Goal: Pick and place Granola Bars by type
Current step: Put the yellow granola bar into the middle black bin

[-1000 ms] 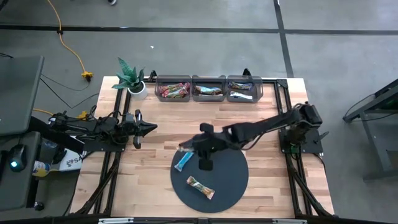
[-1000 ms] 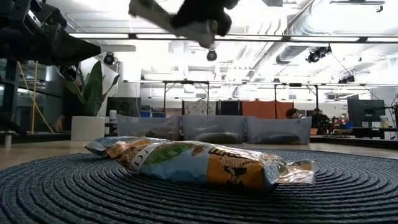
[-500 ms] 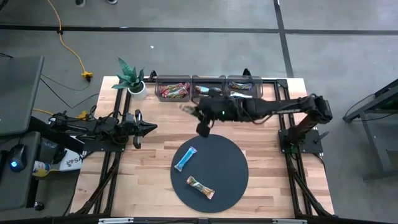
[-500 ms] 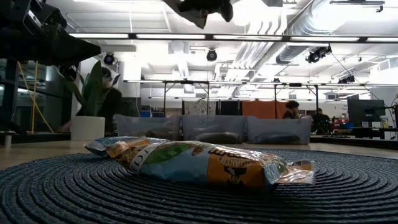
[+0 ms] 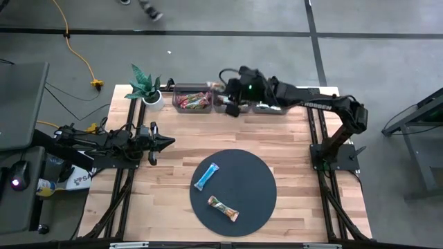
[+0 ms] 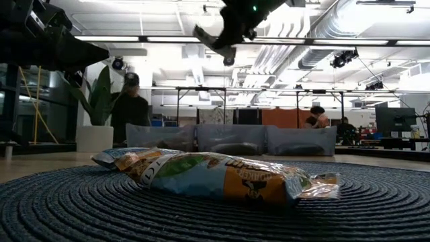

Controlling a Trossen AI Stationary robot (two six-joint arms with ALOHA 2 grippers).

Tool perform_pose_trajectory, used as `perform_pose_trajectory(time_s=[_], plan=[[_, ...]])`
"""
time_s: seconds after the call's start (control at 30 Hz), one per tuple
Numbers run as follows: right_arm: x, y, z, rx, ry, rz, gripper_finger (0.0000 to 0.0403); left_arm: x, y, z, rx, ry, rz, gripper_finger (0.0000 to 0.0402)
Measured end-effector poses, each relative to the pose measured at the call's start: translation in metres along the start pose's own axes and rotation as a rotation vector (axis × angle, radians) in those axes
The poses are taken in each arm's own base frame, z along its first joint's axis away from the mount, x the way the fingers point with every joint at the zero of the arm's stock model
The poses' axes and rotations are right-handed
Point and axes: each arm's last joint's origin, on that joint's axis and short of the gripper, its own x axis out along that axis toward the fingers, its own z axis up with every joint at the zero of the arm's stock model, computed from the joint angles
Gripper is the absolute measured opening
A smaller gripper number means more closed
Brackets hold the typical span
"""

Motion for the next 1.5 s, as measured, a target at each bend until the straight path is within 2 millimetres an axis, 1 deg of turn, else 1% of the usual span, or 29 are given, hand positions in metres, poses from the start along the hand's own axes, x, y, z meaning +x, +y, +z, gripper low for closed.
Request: perform_pose_trajectory(time_s=[0.2, 0.3, 0.37, 0.47, 0.6, 0.8, 1.0, 1.17, 1.27, 1.33, 1.5], plan=[[0.006, -0.05, -0.015, -0.017, 0.022, -0.041, 0.0078, 0.0, 0.0, 0.0, 0.0, 0.0, 0.0, 0.0001], [0.011, -0.071, -0.024, -0.015, 0.026, -0.036, 0.0078, 0.0, 0.0, 0.0, 0.0, 0.0, 0.0, 0.0001], [0.016, -0.081, -0.032, -0.022, 0.034, -0.011, 0.0078, 0.0, 0.0, 0.0, 0.0, 0.0, 0.001, 0.0001], [0.028, -0.091, -0.043, -0.028, 0.042, 0.036, 0.0078, 0.0, 0.0, 0.0, 0.0, 0.0, 0.001, 0.0001], [0.049, -0.097, -0.062, -0.019, 0.086, 0.09, 0.0078, 0.0, 0.0, 0.0, 0.0, 0.0, 0.001, 0.0001], [0.077, -0.098, -0.09, 0.012, 0.155, 0.167, 0.0078, 0.0, 0.0, 0.0, 0.0, 0.0, 0.001, 0.0001], [0.096, -0.102, -0.116, 0.072, 0.222, 0.242, 0.0078, 0.0, 0.0, 0.0, 0.0, 0.0, 0.001, 0.0001], [0.102, -0.107, -0.139, 0.211, 0.308, 0.319, 0.0078, 0.0, 0.0, 0.0, 0.0, 0.0, 0.001, 0.0001], [0.102, -0.108, -0.15, 0.244, 0.377, 0.345, 0.0078, 0.0, 0.0, 0.0, 0.0, 0.0, 0.001, 0.0001], [0.101, -0.108, -0.155, 0.249, 0.415, 0.355, 0.0078, 0.0, 0.0, 0.0, 0.0, 0.0, 0.001, 0.0001], [0.098, -0.106, -0.158, 0.26, 0.453, 0.383, 0.0078, 0.0, 0.0, 0.0, 0.0, 0.0, 0.0, 0.0001]])
